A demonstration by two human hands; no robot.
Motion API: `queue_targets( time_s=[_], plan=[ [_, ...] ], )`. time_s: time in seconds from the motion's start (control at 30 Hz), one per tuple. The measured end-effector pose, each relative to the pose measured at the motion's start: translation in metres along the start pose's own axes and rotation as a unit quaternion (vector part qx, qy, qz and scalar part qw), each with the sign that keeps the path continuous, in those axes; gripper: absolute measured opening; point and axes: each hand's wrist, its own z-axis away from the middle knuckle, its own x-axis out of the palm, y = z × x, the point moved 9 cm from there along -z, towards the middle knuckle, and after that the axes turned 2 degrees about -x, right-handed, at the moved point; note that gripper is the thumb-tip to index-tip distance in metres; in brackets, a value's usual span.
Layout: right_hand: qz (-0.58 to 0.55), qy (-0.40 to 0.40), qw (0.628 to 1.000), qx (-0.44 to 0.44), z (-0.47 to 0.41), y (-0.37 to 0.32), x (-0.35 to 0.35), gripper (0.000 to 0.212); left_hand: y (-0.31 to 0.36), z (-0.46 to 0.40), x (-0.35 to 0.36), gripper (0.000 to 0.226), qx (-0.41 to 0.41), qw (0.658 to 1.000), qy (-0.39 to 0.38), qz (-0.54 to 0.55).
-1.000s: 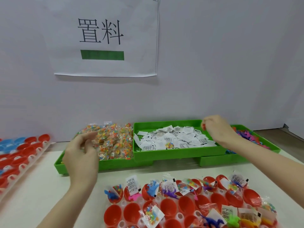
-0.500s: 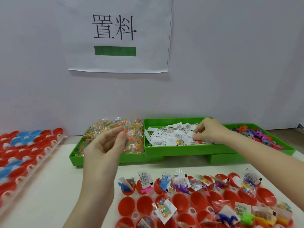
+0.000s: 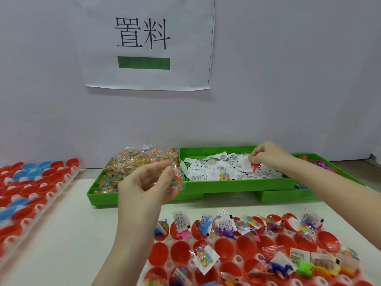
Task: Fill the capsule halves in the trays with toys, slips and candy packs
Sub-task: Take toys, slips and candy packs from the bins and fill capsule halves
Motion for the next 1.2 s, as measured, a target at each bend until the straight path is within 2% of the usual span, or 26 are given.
queue_targets(
  time_s=[0.23, 0.57, 0.67, 0.83, 0.93, 1.0, 1.2],
  plan=[
    [-0.002, 0.023, 1.000, -0.016, 0.000, 0.002, -0.002, 0.015, -0.002, 0.002, 0.009, 0.016, 0.001, 0.999, -0.023, -0.026],
    [-0.044, 0.104, 0.992, -0.051, 0.002, -0.004, -0.017, 0.012, -0.006, 0.001, 0.010, 0.017, -0.005, 0.998, -0.030, -0.046],
    [-0.005, 0.059, 0.997, -0.048, 0.003, -0.007, -0.008, 0.013, -0.006, 0.001, 0.010, 0.018, -0.005, 0.998, -0.029, -0.049],
    [0.117, -0.042, 0.992, -0.001, 0.005, 0.002, 0.012, 0.028, -0.005, -0.001, 0.006, 0.021, 0.000, 0.998, -0.015, -0.060],
    [0.149, -0.036, 0.988, 0.003, 0.007, 0.005, 0.013, 0.024, -0.005, -0.001, 0.006, 0.021, 0.001, 0.998, -0.018, -0.067],
    [0.111, -0.014, 0.994, 0.004, 0.007, 0.006, 0.010, 0.013, -0.004, -0.001, 0.006, 0.021, 0.001, 0.998, -0.021, -0.067],
    [0.039, 0.032, 0.999, -0.010, 0.011, 0.001, -0.005, 0.016, -0.007, -0.001, 0.008, 0.020, -0.008, 0.997, -0.030, -0.069]
  ],
)
